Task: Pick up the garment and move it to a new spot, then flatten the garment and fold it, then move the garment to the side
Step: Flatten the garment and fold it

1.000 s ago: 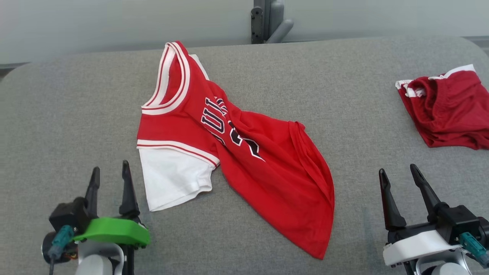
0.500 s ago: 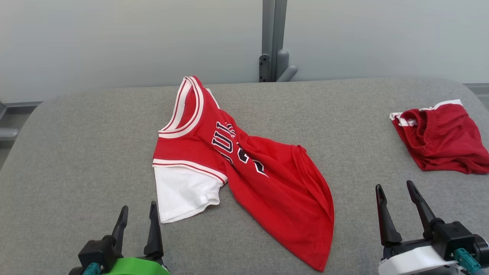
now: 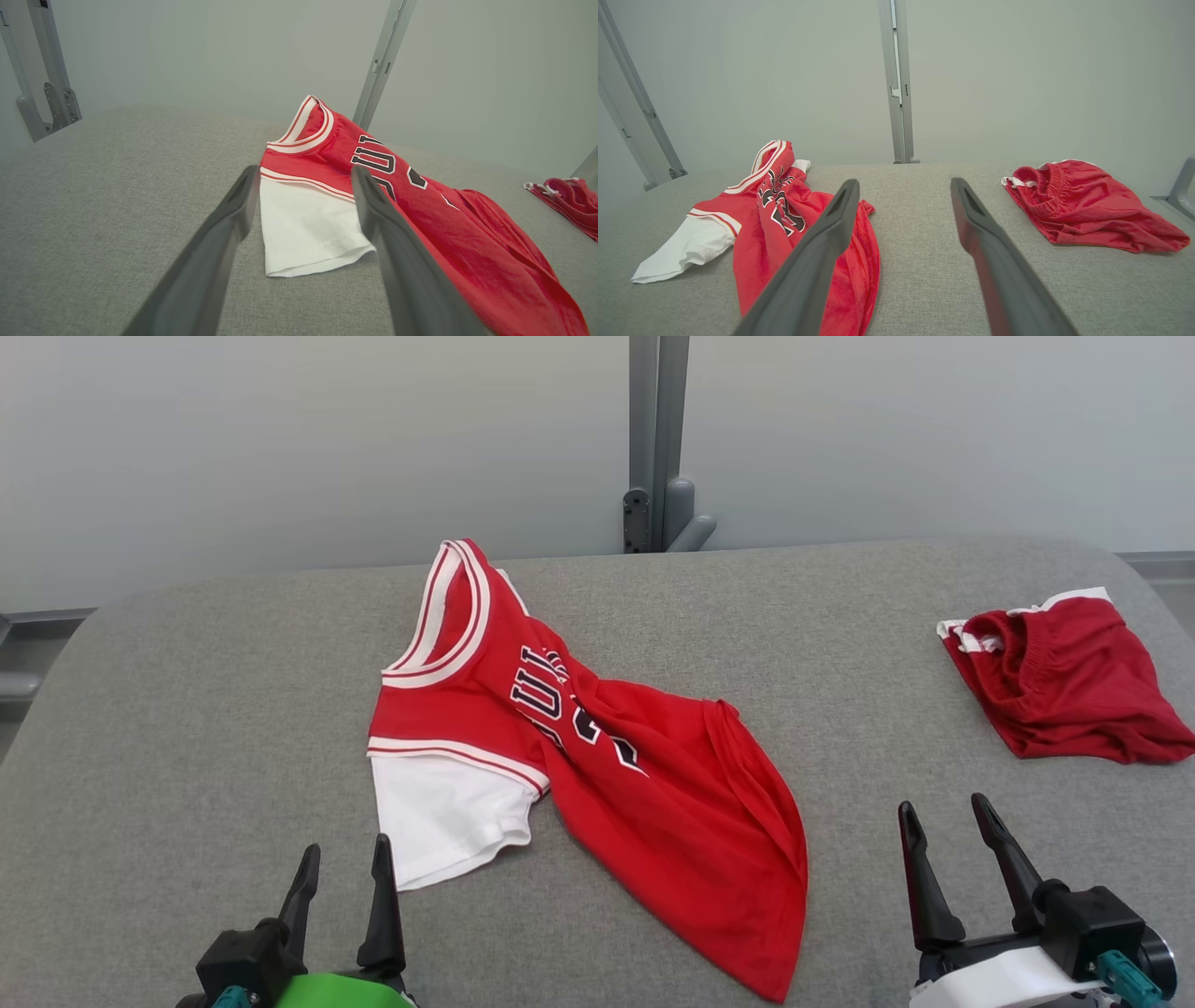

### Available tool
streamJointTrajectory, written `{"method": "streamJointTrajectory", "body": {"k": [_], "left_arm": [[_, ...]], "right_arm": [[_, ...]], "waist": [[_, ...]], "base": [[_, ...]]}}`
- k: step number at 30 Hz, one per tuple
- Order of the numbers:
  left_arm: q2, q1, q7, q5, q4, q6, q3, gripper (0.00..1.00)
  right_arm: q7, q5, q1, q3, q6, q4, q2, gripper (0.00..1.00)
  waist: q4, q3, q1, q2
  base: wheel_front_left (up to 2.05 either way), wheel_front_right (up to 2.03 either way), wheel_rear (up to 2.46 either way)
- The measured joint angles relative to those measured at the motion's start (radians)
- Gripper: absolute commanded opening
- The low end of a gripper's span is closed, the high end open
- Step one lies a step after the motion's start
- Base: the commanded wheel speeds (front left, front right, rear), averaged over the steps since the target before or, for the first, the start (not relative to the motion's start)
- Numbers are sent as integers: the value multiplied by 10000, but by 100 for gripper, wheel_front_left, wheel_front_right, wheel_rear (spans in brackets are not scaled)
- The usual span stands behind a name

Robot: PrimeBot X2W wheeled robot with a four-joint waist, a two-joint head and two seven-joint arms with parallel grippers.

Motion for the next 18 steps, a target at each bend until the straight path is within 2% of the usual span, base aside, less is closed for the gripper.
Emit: {"method": "streamJointTrajectory", "body": {"k": [14,18], "left_arm": [[0,-37,2,50,102,-33,-35,100],[0,-70,0,48,355,-33,-86,100]], "right_arm": [[0,267,-148,13,0,134,0,100],[0,518,-143,171,0,499,2,100]], "waist": [[24,110,0,0],[39,157,0,0]], "base": [[0,0,0],[0,0,0]]}}
